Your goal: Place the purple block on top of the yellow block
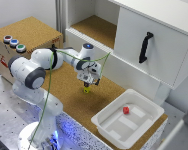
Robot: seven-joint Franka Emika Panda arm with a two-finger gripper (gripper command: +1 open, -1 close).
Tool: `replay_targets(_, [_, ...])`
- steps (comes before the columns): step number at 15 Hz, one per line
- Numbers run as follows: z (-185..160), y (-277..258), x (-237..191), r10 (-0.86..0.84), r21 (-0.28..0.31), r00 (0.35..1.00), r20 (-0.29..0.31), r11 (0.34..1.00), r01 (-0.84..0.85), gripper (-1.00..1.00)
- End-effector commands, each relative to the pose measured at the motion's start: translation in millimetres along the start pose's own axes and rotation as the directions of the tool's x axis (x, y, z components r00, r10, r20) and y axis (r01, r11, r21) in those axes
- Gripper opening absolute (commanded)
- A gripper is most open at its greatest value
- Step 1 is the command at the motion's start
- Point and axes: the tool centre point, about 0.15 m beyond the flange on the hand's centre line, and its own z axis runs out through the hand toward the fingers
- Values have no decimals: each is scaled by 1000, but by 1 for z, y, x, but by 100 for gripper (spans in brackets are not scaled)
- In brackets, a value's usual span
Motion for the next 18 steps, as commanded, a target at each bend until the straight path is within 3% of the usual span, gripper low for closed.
replay_targets(1, [9,2,-1,15,1,1000,12,1000,-15,-100])
replay_targets(10, [23,-7,3,2,19,999,32,1000,-3,-100])
replay_targets(11, [24,-8,4,5,14,1000,30,1000,-6,100])
replay_targets(14, [26,-9,6,12,15,999,38,1000,-13,100])
replay_targets(18, [12,-5,11,33,3,999,6,999,-33,100])
